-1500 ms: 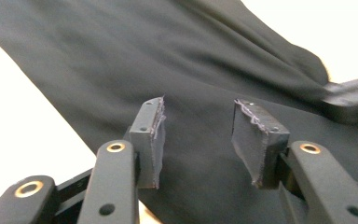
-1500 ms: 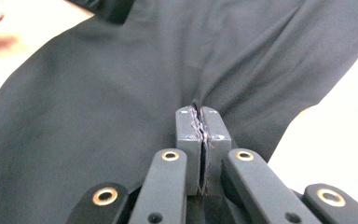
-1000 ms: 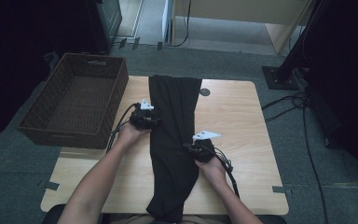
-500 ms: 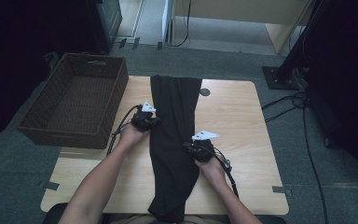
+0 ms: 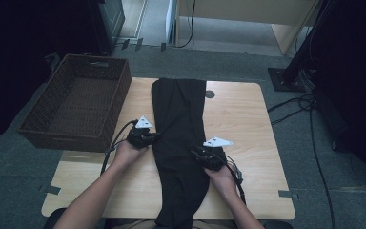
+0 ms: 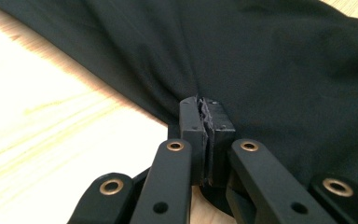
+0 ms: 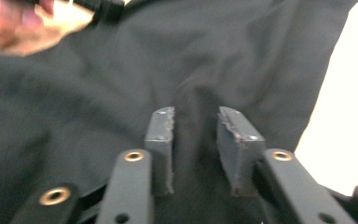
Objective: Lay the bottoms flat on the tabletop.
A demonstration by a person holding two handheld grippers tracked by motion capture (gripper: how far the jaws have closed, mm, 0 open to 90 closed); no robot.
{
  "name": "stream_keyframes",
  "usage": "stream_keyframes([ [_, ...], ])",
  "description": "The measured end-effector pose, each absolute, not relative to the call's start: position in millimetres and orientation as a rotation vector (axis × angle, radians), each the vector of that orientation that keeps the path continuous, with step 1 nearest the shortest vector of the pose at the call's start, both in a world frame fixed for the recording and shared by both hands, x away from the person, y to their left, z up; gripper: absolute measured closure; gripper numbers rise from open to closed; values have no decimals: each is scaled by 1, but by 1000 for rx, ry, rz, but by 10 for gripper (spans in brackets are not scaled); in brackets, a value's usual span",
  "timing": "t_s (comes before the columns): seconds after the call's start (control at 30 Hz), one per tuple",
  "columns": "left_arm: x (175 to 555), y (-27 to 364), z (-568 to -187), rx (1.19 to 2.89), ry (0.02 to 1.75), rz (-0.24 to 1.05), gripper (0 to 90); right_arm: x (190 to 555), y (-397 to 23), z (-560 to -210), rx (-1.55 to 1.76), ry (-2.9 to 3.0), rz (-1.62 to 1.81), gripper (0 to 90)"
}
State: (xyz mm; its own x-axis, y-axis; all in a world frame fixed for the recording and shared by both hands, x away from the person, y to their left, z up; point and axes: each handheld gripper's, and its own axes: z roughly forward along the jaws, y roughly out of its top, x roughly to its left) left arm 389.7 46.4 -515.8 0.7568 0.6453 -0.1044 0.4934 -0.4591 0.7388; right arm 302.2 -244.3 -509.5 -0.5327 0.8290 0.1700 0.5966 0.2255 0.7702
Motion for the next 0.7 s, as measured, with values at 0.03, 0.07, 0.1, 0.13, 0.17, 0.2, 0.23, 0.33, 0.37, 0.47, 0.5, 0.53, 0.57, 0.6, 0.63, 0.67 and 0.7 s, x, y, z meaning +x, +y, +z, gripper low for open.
stream_keyframes([
  [0.03,390,46,-516,2149,849,246,890,304,-246,-507,1332,2210,1210,621],
  [0.07,390,45,-516,2153,845,247,889,307,-248,-504,1322,2182,1223,614],
  [0.1,390,45,-516,2156,840,251,888,311,-250,-501,1316,2162,1222,609],
  [0.13,390,44,-516,2157,836,253,887,318,-251,-500,1313,2153,1219,596],
  [0.17,390,44,-516,2158,833,255,885,328,-253,-499,1319,2135,1210,589],
  [0.2,390,44,-516,2158,833,252,884,335,-254,-500,1334,2131,1211,586],
  [0.23,390,45,-517,2154,833,252,883,346,-254,-502,1350,2118,1216,575],
  [0.33,391,45,-517,2150,837,246,880,371,-249,-506,1354,2123,1189,525],
  [0.37,391,45,-517,2150,838,244,878,378,-246,-508,1350,2126,1172,502],
  [0.47,392,45,-517,2131,872,222,878,396,-236,-512,1306,2137,1117,484],
  [0.5,393,46,-517,2132,875,219,878,401,-232,-514,1297,2138,1096,481],
  [0.53,392,46,-517,2132,873,222,878,407,-230,-516,1301,2146,1076,473],
  [0.57,392,45,-517,2130,873,225,878,413,-226,-517,1312,2153,1063,469],
  [0.6,392,45,-517,2138,866,234,878,416,-225,-518,1315,2156,1043,465],
  [0.63,391,45,-517,2142,860,239,878,421,-222,-519,1319,2162,1010,456],
  [0.67,391,45,-517,2140,861,241,877,423,-221,-520,1318,2158,1008,455],
  [0.7,391,45,-517,2140,861,240,877,426,-221,-520,1327,2151,1008,465],
])
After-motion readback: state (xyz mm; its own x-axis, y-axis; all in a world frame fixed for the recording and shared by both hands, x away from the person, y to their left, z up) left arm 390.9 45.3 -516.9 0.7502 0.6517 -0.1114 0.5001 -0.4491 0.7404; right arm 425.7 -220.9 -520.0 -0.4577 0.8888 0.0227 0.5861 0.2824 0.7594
